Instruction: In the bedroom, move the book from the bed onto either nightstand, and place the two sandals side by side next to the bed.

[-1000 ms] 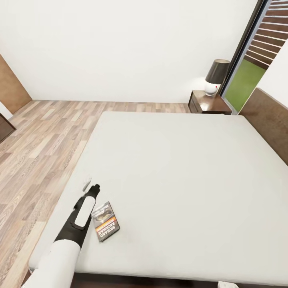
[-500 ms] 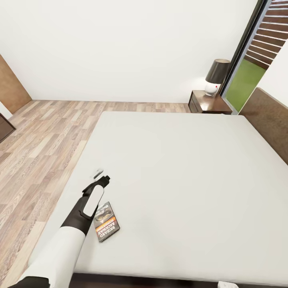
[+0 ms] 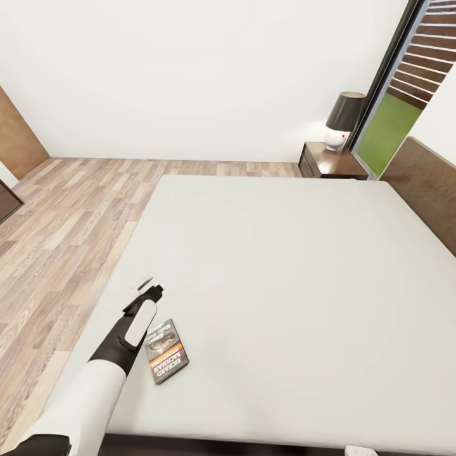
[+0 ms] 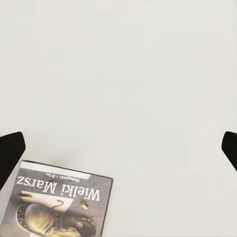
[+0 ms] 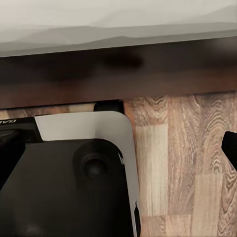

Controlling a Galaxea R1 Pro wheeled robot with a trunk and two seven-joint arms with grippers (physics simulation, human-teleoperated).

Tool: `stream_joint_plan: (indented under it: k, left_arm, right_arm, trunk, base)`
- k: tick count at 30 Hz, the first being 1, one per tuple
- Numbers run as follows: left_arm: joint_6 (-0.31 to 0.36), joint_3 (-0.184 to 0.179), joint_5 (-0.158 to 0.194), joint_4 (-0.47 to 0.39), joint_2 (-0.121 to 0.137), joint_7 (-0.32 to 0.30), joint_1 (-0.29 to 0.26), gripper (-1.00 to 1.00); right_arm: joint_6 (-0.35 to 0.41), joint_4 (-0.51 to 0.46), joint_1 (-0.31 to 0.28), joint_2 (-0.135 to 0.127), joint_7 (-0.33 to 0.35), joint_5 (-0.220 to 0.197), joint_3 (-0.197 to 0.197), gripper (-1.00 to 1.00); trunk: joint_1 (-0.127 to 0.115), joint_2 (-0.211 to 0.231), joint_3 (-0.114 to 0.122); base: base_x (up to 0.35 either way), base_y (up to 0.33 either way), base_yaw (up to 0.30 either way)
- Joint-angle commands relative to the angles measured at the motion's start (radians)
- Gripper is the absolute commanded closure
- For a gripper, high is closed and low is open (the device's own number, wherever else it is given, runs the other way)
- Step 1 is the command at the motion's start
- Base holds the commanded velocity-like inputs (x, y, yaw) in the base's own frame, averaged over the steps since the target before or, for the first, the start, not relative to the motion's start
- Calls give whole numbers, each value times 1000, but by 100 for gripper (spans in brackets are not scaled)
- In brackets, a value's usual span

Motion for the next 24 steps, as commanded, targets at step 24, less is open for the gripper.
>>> stream_joint_plan:
  k: [24]
  left_arm:
    - [-12, -3, 7, 19, 1, 7, -1, -100]
  right_arm:
    - [1, 1, 0, -8, 7, 10, -9, -100]
  trunk:
    - [92, -169, -76]
  base:
    - [0, 0, 0]
